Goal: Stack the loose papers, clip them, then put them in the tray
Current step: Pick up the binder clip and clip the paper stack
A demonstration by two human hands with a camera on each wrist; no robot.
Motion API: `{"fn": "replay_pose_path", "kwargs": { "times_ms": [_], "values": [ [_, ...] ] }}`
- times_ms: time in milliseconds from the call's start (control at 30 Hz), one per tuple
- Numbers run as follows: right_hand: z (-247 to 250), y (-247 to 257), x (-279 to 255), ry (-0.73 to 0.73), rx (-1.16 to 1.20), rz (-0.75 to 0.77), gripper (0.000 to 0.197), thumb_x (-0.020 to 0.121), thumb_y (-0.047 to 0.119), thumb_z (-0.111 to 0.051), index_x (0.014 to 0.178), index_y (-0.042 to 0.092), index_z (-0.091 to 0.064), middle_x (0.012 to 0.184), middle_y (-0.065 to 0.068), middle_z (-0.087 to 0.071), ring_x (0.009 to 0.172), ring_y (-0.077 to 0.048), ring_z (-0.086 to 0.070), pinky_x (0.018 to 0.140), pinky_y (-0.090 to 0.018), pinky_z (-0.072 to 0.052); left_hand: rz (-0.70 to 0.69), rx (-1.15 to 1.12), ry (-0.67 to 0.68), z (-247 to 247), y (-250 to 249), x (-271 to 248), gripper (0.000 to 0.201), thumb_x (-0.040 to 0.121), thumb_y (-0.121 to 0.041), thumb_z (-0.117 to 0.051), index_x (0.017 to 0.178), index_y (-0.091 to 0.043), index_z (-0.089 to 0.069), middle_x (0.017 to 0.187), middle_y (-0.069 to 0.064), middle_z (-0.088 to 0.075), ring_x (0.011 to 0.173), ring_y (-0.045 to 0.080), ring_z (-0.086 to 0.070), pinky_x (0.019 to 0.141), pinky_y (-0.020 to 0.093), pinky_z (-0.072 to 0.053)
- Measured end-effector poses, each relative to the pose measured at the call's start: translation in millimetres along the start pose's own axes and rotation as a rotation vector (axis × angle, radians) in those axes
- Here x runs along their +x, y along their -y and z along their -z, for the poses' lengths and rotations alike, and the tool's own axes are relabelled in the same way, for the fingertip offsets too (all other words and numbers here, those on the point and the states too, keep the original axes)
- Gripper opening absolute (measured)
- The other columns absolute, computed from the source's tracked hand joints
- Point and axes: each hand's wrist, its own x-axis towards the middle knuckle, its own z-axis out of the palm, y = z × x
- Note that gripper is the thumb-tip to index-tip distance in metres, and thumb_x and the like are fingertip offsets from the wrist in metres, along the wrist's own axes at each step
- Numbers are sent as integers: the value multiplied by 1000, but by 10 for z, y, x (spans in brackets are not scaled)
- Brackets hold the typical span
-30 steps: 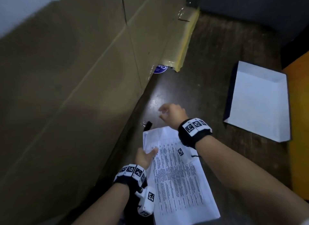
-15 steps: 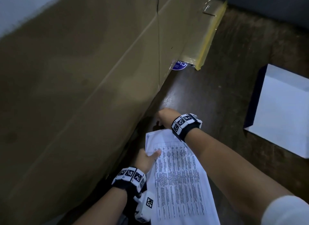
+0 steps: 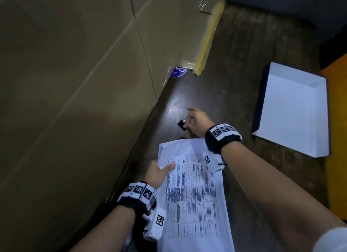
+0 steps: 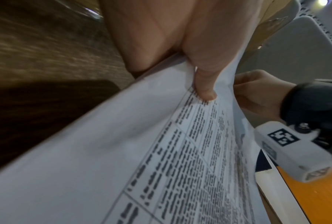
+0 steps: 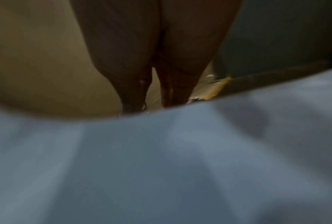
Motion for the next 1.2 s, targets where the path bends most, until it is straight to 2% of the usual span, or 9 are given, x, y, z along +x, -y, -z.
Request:
{"fn": "replay_pose_path", "kwargs": {
  "times_ms": [67,133,333,467,567,700,867,1033,1200],
  "values": [
    [199,-140,-134,-121,123,21,32,84,11,-66,60,20,-47,133,-13,-60,121,-29,-57,103,-39,-44,-37,15,40,-62,-122,-13,26,86,-25,-68,62,-17,-59,59,-7,-66,54,5,-64,55,21,-47],
    [401,-269,-309,-226,241,28,30,83,11,-68,61,18,-48,106,-18,-71,95,-29,-69,88,-46,-55,-71,29,81,-144,-215,17,20,86,-26,-67,70,-14,-63,68,-2,-69,62,10,-67,60,24,-50],
    [770,-612,-890,-251,418,59,17,74,10,-80,68,11,-64,70,-8,-66,58,-7,-59,59,-20,-48,-136,96,170,-505,-463,91,37,80,-37,-71,72,-2,-64,66,14,-56,62,20,-53,63,29,-42],
    [849,-775,-1155,-249,292,97,11,74,10,-80,71,8,-70,83,-7,-65,71,-20,-67,68,-24,-54,-165,99,230,-790,-655,102,40,82,-31,-70,94,7,-65,84,19,-67,76,25,-63,73,33,-50],
    [913,-854,-1292,-237,310,93,15,75,6,-78,86,7,-68,84,-3,-66,77,-19,-67,76,-26,-55,-186,123,276,-976,-776,85,28,84,-27,-69,75,-1,-62,73,12,-61,70,23,-59,70,32,-47],
    [1081,-912,-1379,-290,254,94,43,73,5,-80,113,8,-66,89,7,-63,80,-10,-63,78,-11,-51,-217,138,332,-1105,-915,23,20,86,-23,-67,69,-15,-60,73,4,-63,71,18,-61,77,34,-50],
    [1232,-942,-1422,-369,165,226,30,72,-2,-78,101,4,-73,88,-7,-71,76,16,-61,71,-4,-49,-243,165,356,-1169,-1000,-13,11,87,-26,-66,78,-20,-65,87,16,-70,83,25,-65,89,44,-51],
    [1296,-881,-1467,-374,20,351,20,71,-4,-78,89,5,-76,79,-12,-74,68,-18,-68,64,-33,-57,-263,159,371,-1195,-1078,-46,13,85,-29,-67,84,-17,-66,101,26,-71,93,36,-69,91,50,-51],
    [1313,-882,-1471,-347,-82,347,14,75,1,-76,85,10,-77,74,-7,-73,62,-22,-66,57,-31,-51,-277,123,380,-1226,-1122,-31,32,86,-26,-67,102,1,-65,105,26,-70,100,37,-67,91,48,-52]
  ]
}}
